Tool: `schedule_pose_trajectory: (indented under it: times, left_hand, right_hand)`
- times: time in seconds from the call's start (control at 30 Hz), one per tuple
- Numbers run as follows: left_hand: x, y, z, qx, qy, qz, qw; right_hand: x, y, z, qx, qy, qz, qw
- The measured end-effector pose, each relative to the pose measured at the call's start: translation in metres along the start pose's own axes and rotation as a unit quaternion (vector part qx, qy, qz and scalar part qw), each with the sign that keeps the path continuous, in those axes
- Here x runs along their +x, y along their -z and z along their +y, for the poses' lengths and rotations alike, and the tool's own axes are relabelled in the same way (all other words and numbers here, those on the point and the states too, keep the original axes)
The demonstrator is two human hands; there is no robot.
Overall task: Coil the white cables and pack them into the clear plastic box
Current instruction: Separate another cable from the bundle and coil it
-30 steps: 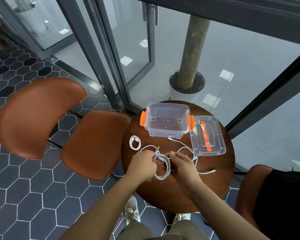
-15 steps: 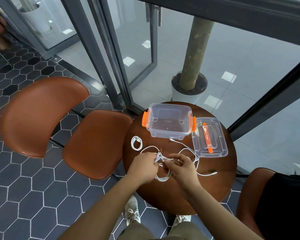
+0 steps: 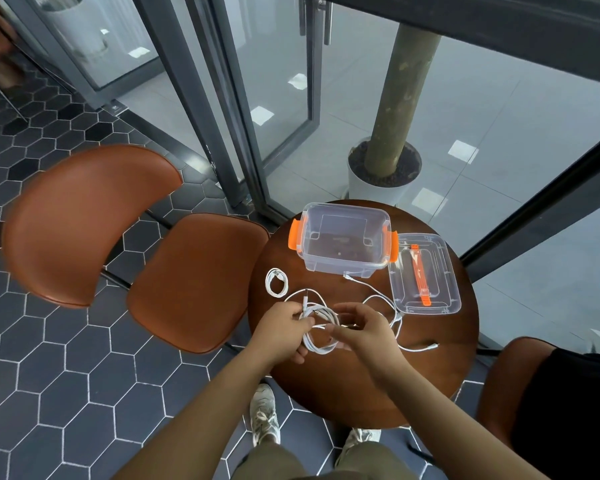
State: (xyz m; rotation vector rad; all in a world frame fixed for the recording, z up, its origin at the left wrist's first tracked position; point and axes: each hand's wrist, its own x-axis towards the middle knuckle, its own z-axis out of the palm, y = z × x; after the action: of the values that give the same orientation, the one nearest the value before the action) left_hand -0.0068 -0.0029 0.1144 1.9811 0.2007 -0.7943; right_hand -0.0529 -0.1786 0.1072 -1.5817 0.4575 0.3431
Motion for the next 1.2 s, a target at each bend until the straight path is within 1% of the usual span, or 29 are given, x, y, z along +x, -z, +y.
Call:
schedule_pose_trajectory:
  times: [0.2,0.4,0.53,0.73,0.87,1.03,1.2]
  left_hand:
    - [0.000,0.001,-0.007,0.011,0.002,0.008,1.000]
    - [-0.001,0.003,-0.016,-0.040,0.017,0.061,0.997]
    - [-0.001,0.004,-0.036,-0.089,0.032,0.086,0.992]
    - [0.019,0.013,-0.074,-0.114,0.060,0.141,0.982]
    - [0.036,0.025,-0.095,-0.128,0.083,0.154,0.976]
    - [0.065,0.042,-0.119,-0.108,0.115,0.173,0.972]
    - [0.096,0.053,-0.143,-0.050,0.124,0.194,0.972]
  right_hand:
    - [0.007,-0.006,0.006,0.017,-0.013,0.003,1.000]
    - [0.016,-0.012,0.015,0.037,-0.048,0.018,0.998]
    - [0.030,-0.024,0.024,-0.036,-0.070,0.011,0.997]
    - [0.061,-0.060,0.036,-0.162,-0.071,-0.013,0.984]
    - [0.085,-0.086,0.044,-0.220,-0.070,-0.025,0.973]
    - [0.119,-0.119,0.060,-0.290,-0.077,-0.043,0.953]
    - [0.147,-0.145,0.081,-0.298,-0.078,-0.038,0.951]
